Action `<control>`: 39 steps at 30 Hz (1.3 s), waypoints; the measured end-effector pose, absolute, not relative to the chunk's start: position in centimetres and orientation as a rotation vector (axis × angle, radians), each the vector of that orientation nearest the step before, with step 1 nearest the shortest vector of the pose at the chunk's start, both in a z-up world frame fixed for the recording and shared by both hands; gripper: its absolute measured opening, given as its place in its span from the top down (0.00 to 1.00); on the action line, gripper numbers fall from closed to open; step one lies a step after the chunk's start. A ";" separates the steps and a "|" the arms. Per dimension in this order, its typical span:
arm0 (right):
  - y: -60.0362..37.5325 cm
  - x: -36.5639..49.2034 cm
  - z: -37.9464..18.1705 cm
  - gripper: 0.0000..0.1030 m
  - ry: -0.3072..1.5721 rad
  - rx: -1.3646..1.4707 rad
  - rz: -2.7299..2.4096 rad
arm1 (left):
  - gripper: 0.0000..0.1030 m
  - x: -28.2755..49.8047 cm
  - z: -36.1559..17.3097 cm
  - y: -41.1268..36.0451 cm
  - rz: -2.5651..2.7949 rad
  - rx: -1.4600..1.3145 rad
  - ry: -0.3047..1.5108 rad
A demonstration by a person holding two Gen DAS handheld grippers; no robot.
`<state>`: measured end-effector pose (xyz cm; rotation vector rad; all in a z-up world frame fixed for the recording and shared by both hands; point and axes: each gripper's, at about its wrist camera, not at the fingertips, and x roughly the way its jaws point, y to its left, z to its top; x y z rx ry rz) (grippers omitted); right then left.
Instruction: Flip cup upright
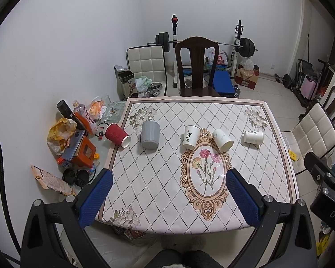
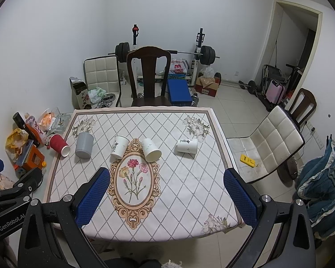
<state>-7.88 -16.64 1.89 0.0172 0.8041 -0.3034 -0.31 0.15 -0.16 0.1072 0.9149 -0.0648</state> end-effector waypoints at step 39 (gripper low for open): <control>-15.7 -7.7 2.5 0.00 0.804 0.017 -0.294 | 0.00 -0.5 0.5 0.1 -0.062 0.100 0.907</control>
